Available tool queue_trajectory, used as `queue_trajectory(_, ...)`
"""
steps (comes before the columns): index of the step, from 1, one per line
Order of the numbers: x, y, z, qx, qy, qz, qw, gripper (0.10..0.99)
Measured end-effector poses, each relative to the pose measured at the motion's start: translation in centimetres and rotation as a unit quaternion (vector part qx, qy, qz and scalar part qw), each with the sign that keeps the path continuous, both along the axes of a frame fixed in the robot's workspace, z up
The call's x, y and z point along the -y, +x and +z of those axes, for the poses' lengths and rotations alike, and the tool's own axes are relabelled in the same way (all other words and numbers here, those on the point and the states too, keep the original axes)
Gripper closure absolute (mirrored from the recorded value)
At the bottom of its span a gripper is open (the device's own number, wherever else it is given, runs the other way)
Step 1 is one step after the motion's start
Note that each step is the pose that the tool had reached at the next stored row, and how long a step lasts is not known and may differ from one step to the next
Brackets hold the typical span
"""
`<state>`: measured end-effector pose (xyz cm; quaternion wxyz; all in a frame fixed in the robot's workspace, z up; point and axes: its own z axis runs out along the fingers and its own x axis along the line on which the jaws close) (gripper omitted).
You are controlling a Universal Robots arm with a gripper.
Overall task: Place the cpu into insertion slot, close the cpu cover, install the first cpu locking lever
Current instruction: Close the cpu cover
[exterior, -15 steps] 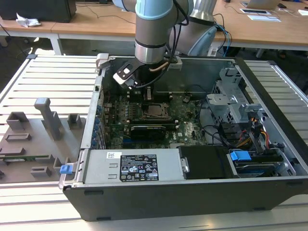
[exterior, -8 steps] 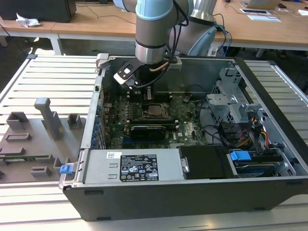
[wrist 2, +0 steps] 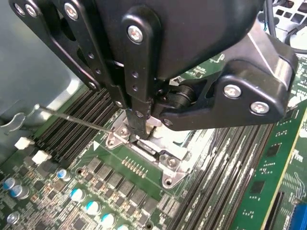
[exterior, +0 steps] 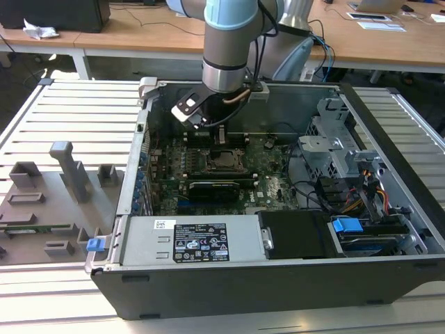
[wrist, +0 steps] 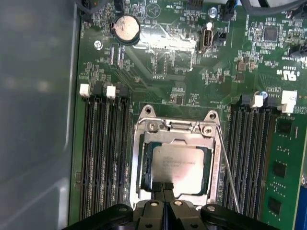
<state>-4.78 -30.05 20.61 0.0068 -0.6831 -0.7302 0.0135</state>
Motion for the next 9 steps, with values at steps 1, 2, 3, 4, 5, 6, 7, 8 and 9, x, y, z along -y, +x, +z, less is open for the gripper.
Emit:
queue_trajectory(1,0.0,0.02,0.1,0.0,0.0,0.0,1.0,0.98)
queue_trajectory(2,0.0,0.02,0.4,0.0,-0.0001,0.0,1.0,0.98)
queue_trajectory(3,0.0,0.02,0.67,0.0,-0.0002,0.0,1.0,0.98)
queue_trajectory(4,0.0,0.02,0.84,0.0,-0.0002,0.0,1.0,0.98)
queue_trajectory(5,0.06,0.03,0.91,0.0,-0.0001,0.0,1.0,0.98)
queue_trajectory(6,0.24,0.03,0.91,0.0001,0.0,0.0,1.0,0.98)
queue_trajectory(7,0.59,0.02,0.92,0.0,0.0001,0.0,1.0,0.98)
queue_trajectory(8,0.93,0.03,0.92,0.0,0.0004,0.0,1.0,0.98)
queue_trajectory(9,1.55,0.03,0.92,0.0,0.0009,0.0,1.0,0.98)
